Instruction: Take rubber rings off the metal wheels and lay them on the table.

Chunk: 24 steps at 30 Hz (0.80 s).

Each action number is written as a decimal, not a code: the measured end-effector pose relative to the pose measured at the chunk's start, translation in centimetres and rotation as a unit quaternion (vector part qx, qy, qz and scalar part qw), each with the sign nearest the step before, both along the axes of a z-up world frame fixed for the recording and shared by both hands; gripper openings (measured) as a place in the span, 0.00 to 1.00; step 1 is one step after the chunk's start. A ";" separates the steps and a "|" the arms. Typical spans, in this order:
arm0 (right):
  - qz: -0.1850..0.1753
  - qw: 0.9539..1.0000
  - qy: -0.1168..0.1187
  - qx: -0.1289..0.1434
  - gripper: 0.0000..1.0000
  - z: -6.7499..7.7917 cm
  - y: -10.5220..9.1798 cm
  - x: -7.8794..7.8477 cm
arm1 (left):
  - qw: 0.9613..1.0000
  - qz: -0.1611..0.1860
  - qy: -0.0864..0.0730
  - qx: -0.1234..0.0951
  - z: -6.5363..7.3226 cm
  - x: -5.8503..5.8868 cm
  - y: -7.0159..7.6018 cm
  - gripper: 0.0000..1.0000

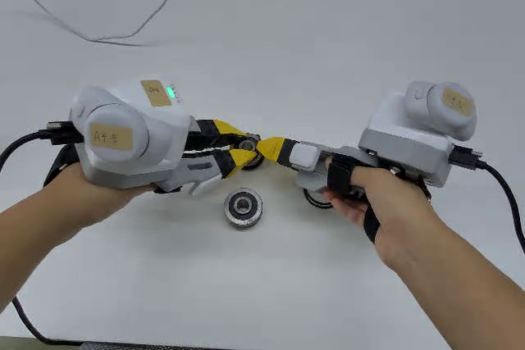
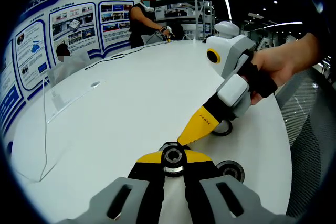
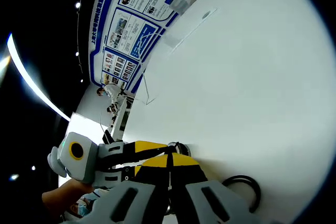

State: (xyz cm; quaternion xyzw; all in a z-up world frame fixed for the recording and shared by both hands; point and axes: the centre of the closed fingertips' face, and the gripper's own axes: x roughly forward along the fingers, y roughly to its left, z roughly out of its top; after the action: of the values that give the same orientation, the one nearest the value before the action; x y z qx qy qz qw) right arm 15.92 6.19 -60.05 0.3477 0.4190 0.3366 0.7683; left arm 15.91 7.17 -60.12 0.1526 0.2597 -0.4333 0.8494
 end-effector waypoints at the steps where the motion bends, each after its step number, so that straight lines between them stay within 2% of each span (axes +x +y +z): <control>1: 0.001 1.000 -0.003 -0.001 0.00 0.0 0.0 0.0 | 1.000 0.000 0.000 0.000 0.0 0.0 0.0 0.13; 11: 0.020 0.999 -0.025 -0.003 0.00 0.5 0.6 -0.2 | 1.000 0.001 0.000 -0.001 0.0 -0.1 0.0 0.13; 24: 0.039 0.998 -0.042 -0.006 0.00 0.8 0.6 -0.6 | 1.000 0.001 0.000 -0.003 0.0 -0.2 -0.1 0.13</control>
State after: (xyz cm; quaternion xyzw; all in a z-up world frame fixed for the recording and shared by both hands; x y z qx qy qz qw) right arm 15.29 6.81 -59.24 0.3120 0.4015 0.3782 0.7736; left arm 15.74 7.08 -60.09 0.1496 0.2580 -0.4333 0.8505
